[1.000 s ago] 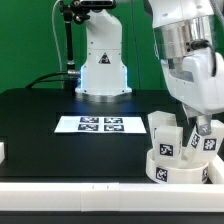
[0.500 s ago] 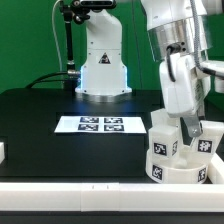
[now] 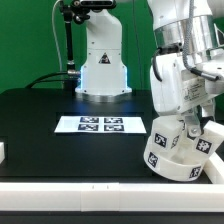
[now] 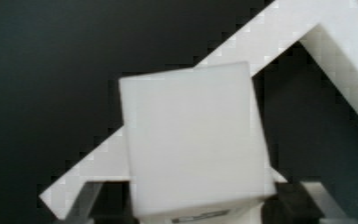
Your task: Assemble stool
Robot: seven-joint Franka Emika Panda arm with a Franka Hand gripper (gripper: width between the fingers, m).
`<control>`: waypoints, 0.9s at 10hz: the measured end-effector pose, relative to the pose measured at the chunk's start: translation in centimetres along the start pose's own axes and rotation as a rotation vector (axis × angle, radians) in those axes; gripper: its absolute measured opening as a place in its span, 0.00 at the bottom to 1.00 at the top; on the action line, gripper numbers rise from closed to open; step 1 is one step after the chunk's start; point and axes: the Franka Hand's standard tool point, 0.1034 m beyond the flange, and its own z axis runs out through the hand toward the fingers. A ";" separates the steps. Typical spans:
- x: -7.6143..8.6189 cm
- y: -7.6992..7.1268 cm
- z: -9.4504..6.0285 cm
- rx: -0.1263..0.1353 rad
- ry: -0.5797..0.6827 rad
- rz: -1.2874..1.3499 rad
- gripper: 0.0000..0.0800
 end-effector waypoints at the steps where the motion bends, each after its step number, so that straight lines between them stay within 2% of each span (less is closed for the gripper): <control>1: 0.0 0.0 0.0 0.000 -0.003 0.001 0.43; 2: 0.0 0.1 0.0 -0.002 -0.009 0.026 0.50; 3: 0.0 0.2 0.1 -0.003 -0.010 0.005 0.50; 4: -0.1 0.2 -0.1 -0.005 -0.013 -0.010 0.66; 5: -0.6 -0.1 -1.0 -0.004 -0.027 -0.024 0.78; 8: -2.6 -0.2 -3.8 0.015 -0.075 -0.039 0.80; 9: -3.0 -0.1 -4.1 0.017 -0.081 -0.043 0.81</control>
Offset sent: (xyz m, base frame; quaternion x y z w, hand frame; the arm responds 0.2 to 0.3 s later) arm 0.0000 0.0000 0.0000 0.0000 0.0000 0.0000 1.0000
